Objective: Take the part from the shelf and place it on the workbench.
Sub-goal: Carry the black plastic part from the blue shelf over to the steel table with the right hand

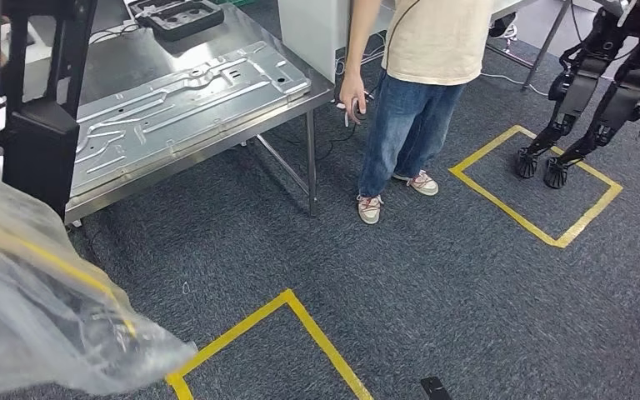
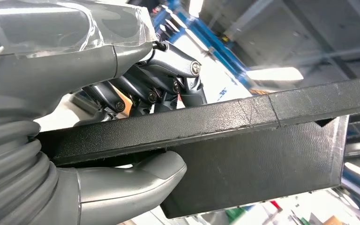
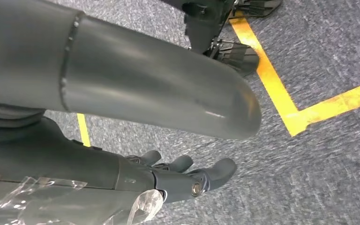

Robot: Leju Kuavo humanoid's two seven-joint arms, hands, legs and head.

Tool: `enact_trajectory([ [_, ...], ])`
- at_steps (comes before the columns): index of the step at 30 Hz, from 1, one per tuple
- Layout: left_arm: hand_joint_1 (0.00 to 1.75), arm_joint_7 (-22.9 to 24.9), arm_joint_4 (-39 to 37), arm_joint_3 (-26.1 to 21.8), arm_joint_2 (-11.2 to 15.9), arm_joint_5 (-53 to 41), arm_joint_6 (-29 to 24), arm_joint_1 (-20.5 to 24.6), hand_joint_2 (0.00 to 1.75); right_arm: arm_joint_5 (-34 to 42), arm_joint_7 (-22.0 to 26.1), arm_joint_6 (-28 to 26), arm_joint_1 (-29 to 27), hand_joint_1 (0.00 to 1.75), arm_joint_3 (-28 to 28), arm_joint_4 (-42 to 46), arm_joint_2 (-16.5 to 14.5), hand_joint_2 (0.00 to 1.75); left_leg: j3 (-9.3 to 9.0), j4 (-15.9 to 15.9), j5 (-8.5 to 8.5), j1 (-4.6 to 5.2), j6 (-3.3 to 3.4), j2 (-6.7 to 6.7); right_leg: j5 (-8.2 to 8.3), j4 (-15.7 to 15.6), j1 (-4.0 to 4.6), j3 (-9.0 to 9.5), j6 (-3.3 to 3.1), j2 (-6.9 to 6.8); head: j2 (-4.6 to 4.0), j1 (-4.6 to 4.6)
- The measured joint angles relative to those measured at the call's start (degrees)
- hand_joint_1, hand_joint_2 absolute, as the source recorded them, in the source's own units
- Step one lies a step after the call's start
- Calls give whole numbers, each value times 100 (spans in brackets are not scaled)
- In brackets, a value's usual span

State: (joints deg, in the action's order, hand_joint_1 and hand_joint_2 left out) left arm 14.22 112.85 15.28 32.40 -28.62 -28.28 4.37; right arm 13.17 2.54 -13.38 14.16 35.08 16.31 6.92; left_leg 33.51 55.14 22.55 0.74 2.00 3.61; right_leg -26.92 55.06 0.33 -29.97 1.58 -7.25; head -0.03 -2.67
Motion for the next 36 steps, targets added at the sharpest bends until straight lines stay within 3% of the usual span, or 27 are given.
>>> enact_trajectory([
  [1, 175, 7, 0, -1, 1, -1, 0, 0, 175, -2, 2, 0, 6, 0, 0, 1, 0, 0, -6, -13, -11, -18, 25, -76, -24, 5, -8, 21, 33, 14, 0, -1],
  [3, 175, 12, 0, -2, -1, -1, -1, 18, 175, -5, 3, 2, 7, 0, 1, 4, -1, 0, -26, -39, -38, -61, 94, -227, -195, 246, -30, -55, 89, 306, 0, 5],
  [5, 175, 12, 0, 3, -4, -1, -2, 37, 175, -5, 3, 5, -6, 0, 2, 4, -1, 0, -31, -43, -49, -74, 146, -365, -545, 949, -52, -402, 116, 652, -1, 11],
  [7, 175, 12, -7, 19, -8, -1, -1, 37, 175, -4, 2, 7, -18, 0, 2, 4, -1, 0, -32, -41, -48, -69, 160, -522, -763, 1651, -56, -801, 130, 719, 0, 12],
  [8, 175, 12, -14, 27, -10, -1, -1, 37, 175, -5, 1, 8, -25, 0, 2, 4, -1, 0, -36, -40, -47, -68, 160, -611, -714, 1741, -58, -886, 131, 723, 1, 11],
  [9, 175, 12, -22, 36, -12, -1, 0, 37, 175, -5, 1, 11, -32, 0, 3, 4, -1, 0, -44, -38, -45, -71, 158, -700, -553, 1593, -61, -857, 128, 736, 1, 11],
  [10, 175, 12, -28, 40, -13, 0, 0, 37, 175, -9, 1, 16, -37, 0, 3, 5, -1, 0, -54, -36, -41, -75, 152, -788, -318, 1240, -70, -728, 121, 791, 1, 11],
  [12, 175, 12, -34, 42, -14, 1, 0, 40, 175, -25, -1, 29, -44, 0, 4, 4, 1, 0, -53, -25, -29, -75, 121, -946, 86, 424, -106, -406, 98, 1074, 1, 12],
  [14, 175, 12, -38, 44, -14, 2, 1, 47, 175, -39, -3, 42, -40, 0, 4, 4, 3, 0, -26, -18, -23, -75, 61, -1078, 208, 57, -114, -258, 63, 1219, 1, 10],
  [16, 175, 12, -39, 46, -13, 3, 2, 50, 175, -42, -3, 51, -23, 0, 5, 7, -9, 0, -6, -25, -31, -89, -6, -1202, 211, 33, -97, -236, 5, 1074, 0, 8],
  [17, 175, 12, -40, 46, -9, 3, 1, 46, 175, -42, -3, 55, -15, 0, 5, 8, -18, 0, 9, 3, -13, -88, -37, -1162, 218, 14, -101, -217, -30, 1001, 0, 7],
  [19, 175, 11, -40, 44, 0, 3, 1, 56, 175, -43, -2, 61, -12, 0, 7, 10, -31, 0, 169, 344, 187, -73, -93, -865, 227, -21, -123, -188, -92, 843, 0, 2],
  [21, 175, 11, -41, 46, 3, 8, 4, 63, 175, -44, 0, 61, -21, 0, 7, 10, -26, 0, 536, 1101, 544, -89, -152, -536, 214, -28, -118, -175, -125, 694, -1, -3],
  [23, 175, 12, -48, 59, 1, 21, 10, 54, 175, -50, 1, 60, -33, 0, 7, 10, -26, 0, 837, 1666, 697, -133, -198, -439, 196, -26, -114, -167, -128, 556, 0, -4],
  [24, 175, 11, -50, 68, 1, 30, 13, 51, 175, -54, 2, 60, -36, 0, 8, 10, -27, 0, 834, 1640, 619, -151, -214, -413, 183, -26, -117, -156, -120, 497, 1, -4],
  [25, 175, 11, -52, 75, 2, 44, 14, 52, 175, -59, 6, 61, -37, 0, 10, 10, -30, 0, 705, 1374, 452, -166, -224, -382, 168, -25, -121, -137, -102, 448, 1, -4],
  [27, 175, 5, -52, 80, 3, 104, 25, 58, 175, -81, 31, 68, -29, 0, 15, 10, -38, 0, 269, 525, 91, -169, -222, -277, 129, -21, -113, -93, -46, 378, 0, -4],
  [29, 175, -7, -52, 81, 4, 176, 50, 61, 175, -109, 61, 77, -7, 0, 19, 10, -42, 0, 24, 36, -41, -145, -170, -223, 94, -21, -89, -61, 17, 330, -1, 5],
  [31, 175, -36, -52, 83, 7, 245, 99, 59, 175, -122, 84, 81, 20, 0, 22, 11, -44, 0, 5, -16, -31, -122, -91, -263, 75, -40, -84, -29, 77, 293, -1, 16],
  [33, 175, -77, -52, 83, 20, 334, 163, 63, 175, -123, 105, 83, 31, 0, 25, 12, -46, 0, -19, -37, -40, -131, -14, -300, -11, 55, -110, -43, 139, 373, 0, 17],
  [34, 175, -92, -52, 84, 27, 373, 187, 69, 175, -123, 112, 87, 30, 0, 26, 13, -47, 0, -31, -48, -46, -140, 23, -314, -140, 264, -122, -135, 163, 464, 1, 18],
  [36, 175, -97, -52, 90, 36, 423, 218, 79, 175, -123, 117, 97, 17, 0, 28, 12, -48, 0, -39, -52, -40, -138, 76, -336, -523, 1042, -126, -523, 186, 647, 1, 20],
])
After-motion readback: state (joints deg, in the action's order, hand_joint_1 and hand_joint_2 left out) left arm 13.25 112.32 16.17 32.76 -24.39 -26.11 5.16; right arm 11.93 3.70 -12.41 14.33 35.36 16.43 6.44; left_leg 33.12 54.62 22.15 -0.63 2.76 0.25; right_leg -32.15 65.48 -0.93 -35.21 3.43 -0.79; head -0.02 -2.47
